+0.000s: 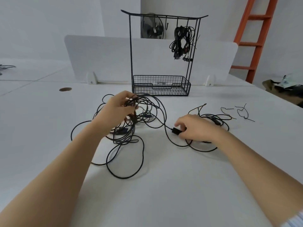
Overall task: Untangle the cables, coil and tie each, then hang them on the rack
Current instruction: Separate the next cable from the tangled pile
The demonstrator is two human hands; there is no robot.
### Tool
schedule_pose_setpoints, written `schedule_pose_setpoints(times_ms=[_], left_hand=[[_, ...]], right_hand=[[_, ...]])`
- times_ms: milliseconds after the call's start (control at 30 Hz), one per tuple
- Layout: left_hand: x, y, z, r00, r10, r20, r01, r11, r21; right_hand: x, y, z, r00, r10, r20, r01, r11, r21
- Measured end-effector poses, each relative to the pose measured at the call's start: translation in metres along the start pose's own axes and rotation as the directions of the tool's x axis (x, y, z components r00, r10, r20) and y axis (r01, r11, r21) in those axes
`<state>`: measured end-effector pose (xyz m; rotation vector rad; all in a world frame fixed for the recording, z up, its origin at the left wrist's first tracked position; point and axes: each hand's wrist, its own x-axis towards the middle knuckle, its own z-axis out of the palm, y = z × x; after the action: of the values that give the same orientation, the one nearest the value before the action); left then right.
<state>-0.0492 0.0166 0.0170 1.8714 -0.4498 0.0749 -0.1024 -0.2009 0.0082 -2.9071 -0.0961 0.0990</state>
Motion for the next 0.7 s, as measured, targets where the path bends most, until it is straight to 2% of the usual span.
schedule_pose_setpoints(times_ms=[100,167,267,367,467,500,567,600,667,700], left_hand=[[0.002,0.001,-0.008,0.993,-0.016,-0.114,0.002,0.992,-0.124],[0.002,0.002,-0.011,0.987,-0.020,-0.158,-0.002,0.990,-0.139],[0.000,0.002,-0.008,0.991,-0.013,-0.134,-0.006,0.989,-0.146],[-0.001,0.003,-0.003,0.996,0.002,-0.084,-0.012,0.993,-0.114],[0.000,0.002,-0.002,0.998,0.038,-0.057,-0.043,0.995,-0.091],[0.000,0.002,-0.002,0.997,0.055,-0.055,-0.060,0.994,-0.087],[0.002,0.002,-0.004,0.994,0.079,-0.075,-0.084,0.994,-0.064],[0.002,0.001,-0.005,0.992,0.091,-0.092,-0.094,0.995,-0.020],[0.001,0.001,-0.009,0.989,0.118,-0.093,-0.103,0.983,0.155],[0.001,0.001,-0.011,0.990,0.123,-0.071,-0.102,0.964,0.245]], right_hand=[[0.002,0.009,-0.001,0.993,0.058,-0.104,-0.044,0.991,0.129],[0.004,0.011,-0.004,0.966,0.097,-0.238,-0.055,0.983,0.177],[0.004,0.003,-0.004,0.912,0.043,-0.408,0.047,0.977,0.210],[-0.001,-0.017,0.004,0.935,-0.105,-0.339,0.196,0.949,0.247],[0.002,-0.027,0.024,0.965,-0.184,-0.189,0.189,0.982,0.011],[0.005,-0.026,0.026,0.965,-0.176,-0.193,0.183,0.983,0.018],[0.009,-0.021,0.021,0.960,-0.076,-0.270,0.150,0.953,0.265],[0.009,-0.018,0.015,0.943,0.020,-0.333,0.134,0.892,0.432],[0.009,-0.008,0.001,0.864,0.232,-0.446,0.191,0.669,0.719],[0.009,-0.003,-0.004,0.819,0.321,-0.476,0.237,0.567,0.789]])
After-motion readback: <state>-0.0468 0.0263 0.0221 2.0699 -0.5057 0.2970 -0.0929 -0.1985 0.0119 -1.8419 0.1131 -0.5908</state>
